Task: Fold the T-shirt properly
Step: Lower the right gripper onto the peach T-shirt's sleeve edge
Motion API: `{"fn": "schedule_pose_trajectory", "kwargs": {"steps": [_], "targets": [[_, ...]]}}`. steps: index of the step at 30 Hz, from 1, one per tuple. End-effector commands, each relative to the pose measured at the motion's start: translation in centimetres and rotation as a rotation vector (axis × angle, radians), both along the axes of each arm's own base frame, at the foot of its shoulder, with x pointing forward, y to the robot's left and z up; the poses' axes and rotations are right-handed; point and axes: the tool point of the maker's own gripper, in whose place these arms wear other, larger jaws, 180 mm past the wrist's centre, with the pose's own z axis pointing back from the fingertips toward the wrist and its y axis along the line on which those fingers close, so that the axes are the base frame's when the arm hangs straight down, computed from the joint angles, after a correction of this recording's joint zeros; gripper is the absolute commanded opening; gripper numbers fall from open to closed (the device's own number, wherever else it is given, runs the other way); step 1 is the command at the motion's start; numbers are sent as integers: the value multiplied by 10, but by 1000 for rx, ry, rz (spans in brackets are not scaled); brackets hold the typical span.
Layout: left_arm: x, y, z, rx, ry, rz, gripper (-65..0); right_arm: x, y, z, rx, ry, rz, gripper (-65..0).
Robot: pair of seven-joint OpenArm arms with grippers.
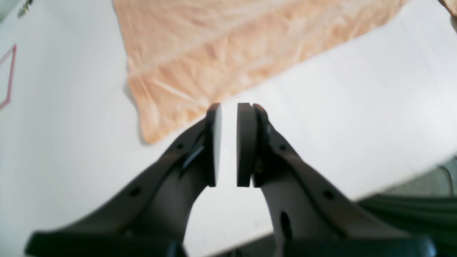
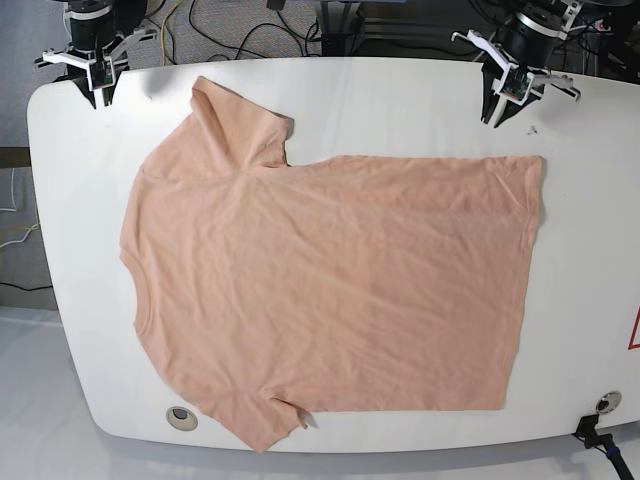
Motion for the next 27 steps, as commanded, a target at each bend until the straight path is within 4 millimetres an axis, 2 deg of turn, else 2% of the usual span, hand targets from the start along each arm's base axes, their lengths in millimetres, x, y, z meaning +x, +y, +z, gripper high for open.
{"fn": "schedule_pose_trajectory", "kwargs": {"steps": [1, 13, 27], "targets": [[3, -1, 9, -5, -33, -7, -574, 7, 2, 8, -6, -25, 29, -552], [6, 13, -5, 74, 7, 9, -517, 12, 4, 8, 3, -23, 28, -530], [14, 28, -23, 104, 44, 24, -490, 9, 21, -3, 58, 50, 93, -494]]}}
